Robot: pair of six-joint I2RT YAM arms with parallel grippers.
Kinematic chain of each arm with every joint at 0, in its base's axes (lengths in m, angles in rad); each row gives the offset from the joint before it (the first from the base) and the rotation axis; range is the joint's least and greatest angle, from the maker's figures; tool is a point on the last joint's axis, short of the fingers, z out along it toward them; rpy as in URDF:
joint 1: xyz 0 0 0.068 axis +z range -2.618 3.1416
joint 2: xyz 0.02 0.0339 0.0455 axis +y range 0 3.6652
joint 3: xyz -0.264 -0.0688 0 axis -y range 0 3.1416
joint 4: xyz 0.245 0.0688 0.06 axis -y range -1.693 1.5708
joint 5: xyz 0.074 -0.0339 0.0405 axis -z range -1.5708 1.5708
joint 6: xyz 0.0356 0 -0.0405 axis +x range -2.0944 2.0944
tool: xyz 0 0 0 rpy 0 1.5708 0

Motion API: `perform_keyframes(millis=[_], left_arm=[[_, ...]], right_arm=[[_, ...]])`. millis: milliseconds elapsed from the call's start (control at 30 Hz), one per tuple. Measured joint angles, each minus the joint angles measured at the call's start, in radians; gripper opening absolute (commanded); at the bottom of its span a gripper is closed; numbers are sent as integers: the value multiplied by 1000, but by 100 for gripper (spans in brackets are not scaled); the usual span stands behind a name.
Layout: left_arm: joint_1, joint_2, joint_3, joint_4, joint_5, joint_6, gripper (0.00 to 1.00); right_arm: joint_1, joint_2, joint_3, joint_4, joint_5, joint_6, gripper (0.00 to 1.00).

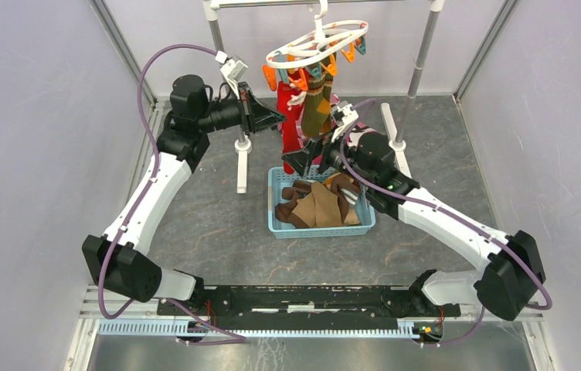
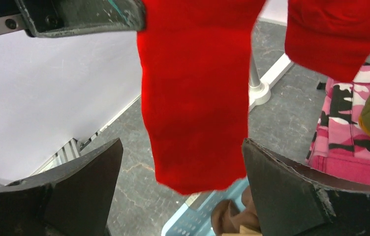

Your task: Remove the socks clipped to the hanger

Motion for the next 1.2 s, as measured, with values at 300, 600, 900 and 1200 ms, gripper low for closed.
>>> perform_keyframes(millis=[300, 600, 900, 1200], left_arm=[[-49, 0, -1, 0, -2, -127, 2], [-51, 0, -1, -5, -43, -194, 50], [-50, -20, 0, -167, -189, -117, 90], [-32, -37, 71, -264, -273, 14, 73]], right_arm=[[85, 88, 18, 132, 163, -33, 55], [111, 83, 18, 158, 286, -45, 0], [110, -41, 3, 84, 349, -57, 0], [26, -119, -85, -6, 344, -57, 0]])
